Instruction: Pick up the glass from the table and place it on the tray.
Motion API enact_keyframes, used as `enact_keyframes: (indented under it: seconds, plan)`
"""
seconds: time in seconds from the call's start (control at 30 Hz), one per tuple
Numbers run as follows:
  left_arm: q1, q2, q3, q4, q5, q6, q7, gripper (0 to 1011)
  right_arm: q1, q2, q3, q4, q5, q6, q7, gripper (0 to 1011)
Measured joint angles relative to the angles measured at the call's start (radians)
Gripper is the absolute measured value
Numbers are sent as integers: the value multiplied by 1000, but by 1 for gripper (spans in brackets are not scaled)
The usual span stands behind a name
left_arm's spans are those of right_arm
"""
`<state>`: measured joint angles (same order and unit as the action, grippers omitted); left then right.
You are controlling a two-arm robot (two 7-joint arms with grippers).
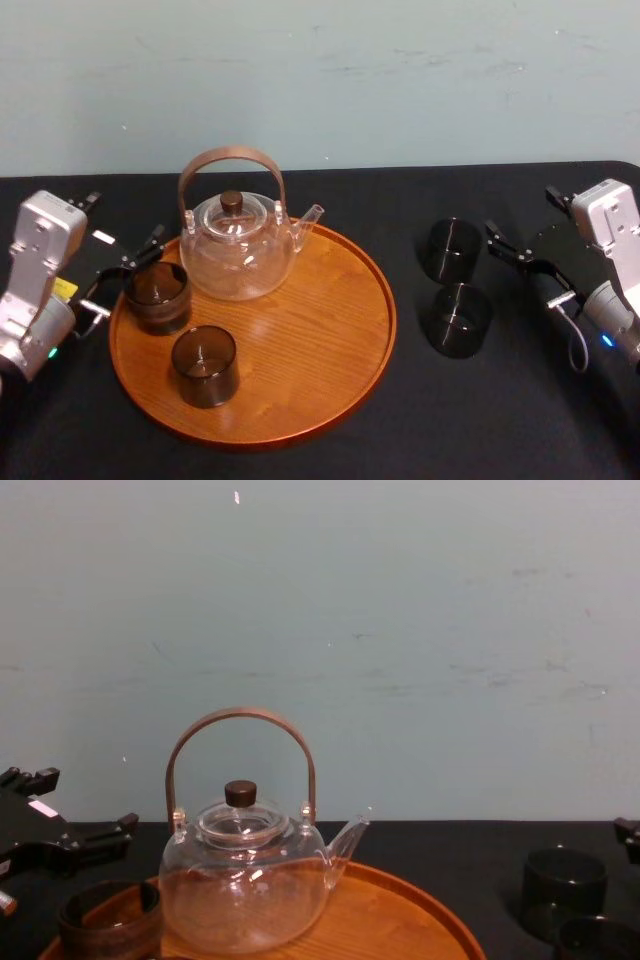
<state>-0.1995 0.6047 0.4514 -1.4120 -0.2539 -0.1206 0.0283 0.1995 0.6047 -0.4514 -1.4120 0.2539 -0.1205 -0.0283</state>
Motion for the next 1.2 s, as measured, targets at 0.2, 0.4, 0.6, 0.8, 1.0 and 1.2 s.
enact_keyframes:
  seconds: [0.2,0.4,0.6,0.8,1.0,1.2]
  plan:
    - [0,0,0,0,0,0,0,1001,0,0,0,0,0,0,0,1002]
    - [0,0,0,0,0,0,0,1001,0,0,0,0,0,0,0,1002]
    - [0,0,0,0,0,0,0,1001,0,0,0,0,0,0,0,1002]
    - [0,0,0,0,0,0,0,1001,0,0,0,0,0,0,0,1003]
    - [0,0,0,0,0,0,0,1001,0,0,0,0,0,0,0,1002]
    - [0,0,0,0,0,0,0,1001,0,0,0,0,0,0,0,1003]
